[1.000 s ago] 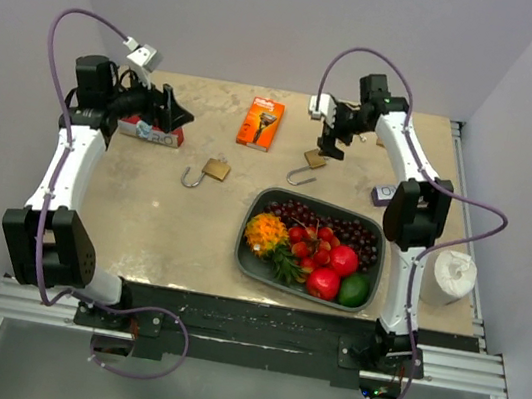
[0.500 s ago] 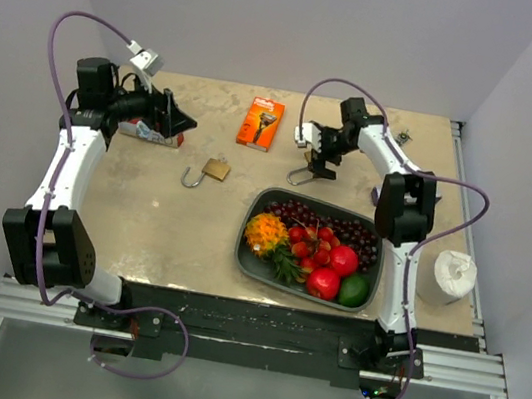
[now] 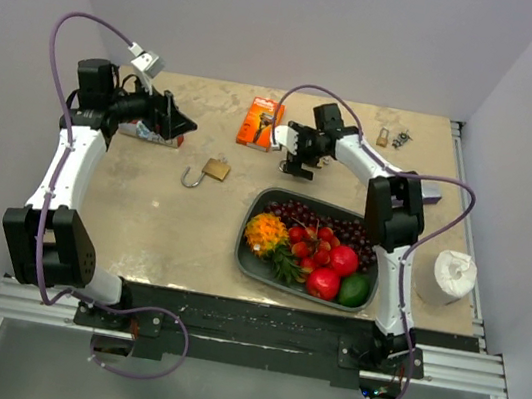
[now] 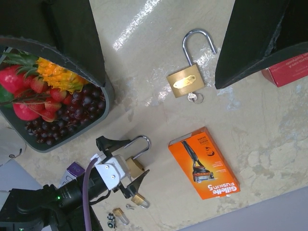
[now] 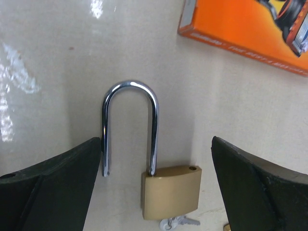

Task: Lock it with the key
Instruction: Adjust the lock at the center of the board.

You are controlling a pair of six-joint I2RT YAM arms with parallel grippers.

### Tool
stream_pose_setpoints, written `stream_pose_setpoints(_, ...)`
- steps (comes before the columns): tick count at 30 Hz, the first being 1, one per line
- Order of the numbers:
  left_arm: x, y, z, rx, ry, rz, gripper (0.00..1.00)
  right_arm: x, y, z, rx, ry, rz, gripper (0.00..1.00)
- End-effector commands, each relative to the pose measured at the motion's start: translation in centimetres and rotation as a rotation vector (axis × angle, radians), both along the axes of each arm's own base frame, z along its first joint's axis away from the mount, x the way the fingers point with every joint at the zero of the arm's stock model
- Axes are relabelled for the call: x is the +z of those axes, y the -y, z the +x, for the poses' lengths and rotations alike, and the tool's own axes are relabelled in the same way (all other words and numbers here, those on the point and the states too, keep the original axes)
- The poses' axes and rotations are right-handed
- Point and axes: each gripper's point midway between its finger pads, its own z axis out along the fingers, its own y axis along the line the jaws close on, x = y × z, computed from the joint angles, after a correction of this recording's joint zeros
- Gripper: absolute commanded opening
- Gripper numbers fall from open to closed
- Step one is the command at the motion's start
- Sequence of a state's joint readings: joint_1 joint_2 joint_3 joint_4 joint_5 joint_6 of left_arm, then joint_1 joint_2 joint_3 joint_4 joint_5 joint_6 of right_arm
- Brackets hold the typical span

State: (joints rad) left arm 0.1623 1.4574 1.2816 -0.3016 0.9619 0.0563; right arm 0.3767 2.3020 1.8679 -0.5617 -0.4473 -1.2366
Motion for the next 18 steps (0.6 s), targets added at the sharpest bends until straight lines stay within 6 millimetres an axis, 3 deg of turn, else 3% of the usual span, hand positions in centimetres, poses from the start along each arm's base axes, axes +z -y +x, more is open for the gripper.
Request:
stream_pose_setpoints(1, 0.8, 0.1, 0.1, -0.027, 0.05, 0.019, 1.0, 1.5, -1.6, 3.1, -0.146, 0.041, 0.074, 0.98)
stream_pose_setpoints(2, 0.8, 0.2, 0.0, -0.03, 0.049, 0.02, 1.0, 2.5, -2.1, 3.7, -0.167, 0.034, 0.1, 0.98)
stream_pose_setpoints(3, 0.7, 0.1, 0.0, -0.028, 0.047, 0.022, 1.0, 1.7, -2.3, 3.6, -0.17, 0.002, 0.1, 0.98)
stream_pose_setpoints(6, 0.7, -0.1, 0.2, -0.021, 0.049, 0.029, 1.0, 2.4, -2.2, 4.3, -0.212, -0.021, 0.129, 0.99)
stream_pose_setpoints(11, 0.5, 0.0, 0.2, -0.024, 0.041, 0.025, 1.0, 3.6, -0.8, 5.1, -0.291, -0.05, 0.178, 0.99)
stream_pose_setpoints(18, 0.5, 0.0, 0.0, -0.026, 0.038, 0.024, 1.0, 5.1, 1.9, 3.3, -0.342, -0.171, 0.238, 0.99)
